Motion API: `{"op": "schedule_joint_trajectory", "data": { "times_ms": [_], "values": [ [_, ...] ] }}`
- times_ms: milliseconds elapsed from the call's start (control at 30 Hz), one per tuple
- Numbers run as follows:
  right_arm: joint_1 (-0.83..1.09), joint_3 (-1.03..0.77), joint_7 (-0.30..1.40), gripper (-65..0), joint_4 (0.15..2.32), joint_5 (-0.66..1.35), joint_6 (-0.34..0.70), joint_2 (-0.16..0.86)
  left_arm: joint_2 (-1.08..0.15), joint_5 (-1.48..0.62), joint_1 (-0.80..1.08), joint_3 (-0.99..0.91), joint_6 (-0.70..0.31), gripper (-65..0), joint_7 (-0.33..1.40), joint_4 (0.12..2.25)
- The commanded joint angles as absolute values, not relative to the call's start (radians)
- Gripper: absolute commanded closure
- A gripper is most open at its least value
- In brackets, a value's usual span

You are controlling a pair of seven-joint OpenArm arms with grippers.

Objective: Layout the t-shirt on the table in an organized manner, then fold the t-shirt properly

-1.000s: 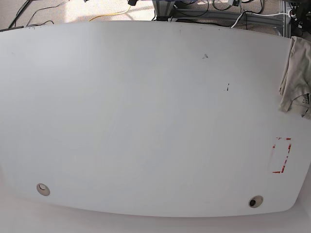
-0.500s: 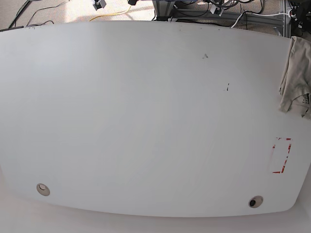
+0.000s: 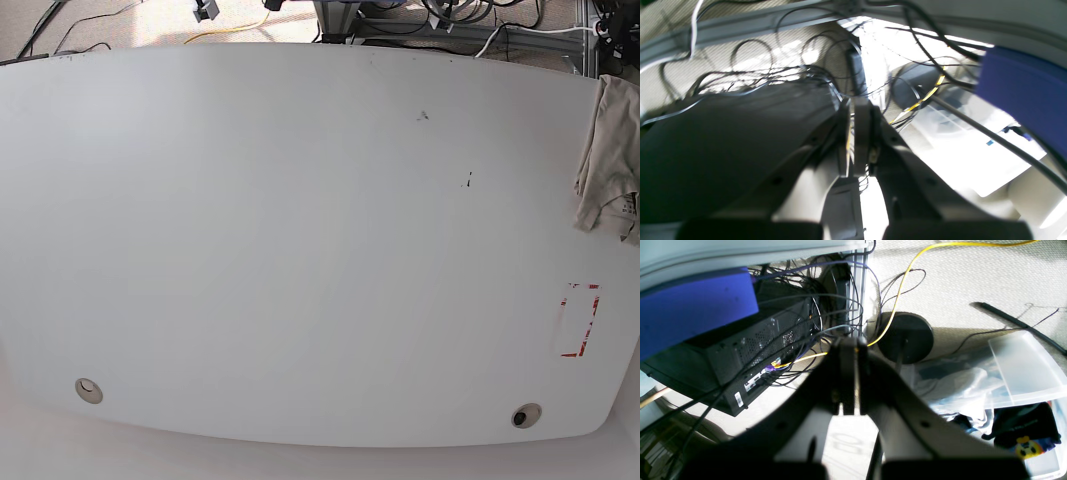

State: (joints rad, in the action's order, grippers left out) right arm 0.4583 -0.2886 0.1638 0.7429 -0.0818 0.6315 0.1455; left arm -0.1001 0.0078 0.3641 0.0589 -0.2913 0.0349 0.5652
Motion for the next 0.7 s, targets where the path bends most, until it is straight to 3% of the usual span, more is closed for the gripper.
{"op": "schedule_joint_trajectory", "data": {
  "times_ms": [0,333,500,667],
  "values": [
    [0.441,-0.292,0.154,-0.5,0.702,-0.076,0.638,0.162,-0.088,0.010,0.340,0.058,-0.294,0.0,0.027,0.524],
    [0.389,-0.262,0.153,-0.6,0.631,-0.077,0.627,0.163,-0.079,0.012,0.246,0.058,-0.289,0.0,0.028,0.341],
    [0.377,-0.197,0.153,-0.6,0.616,-0.076,0.545,0.174,-0.077,0.013,0.208,0.058,-0.183,0.0,0.028,0.300],
    [0.355,-0.165,0.153,-0.6,0.591,-0.073,0.501,0.173,-0.077,0.013,0.200,0.058,-0.151,0.0,0.033,0.292]
  ]
}}
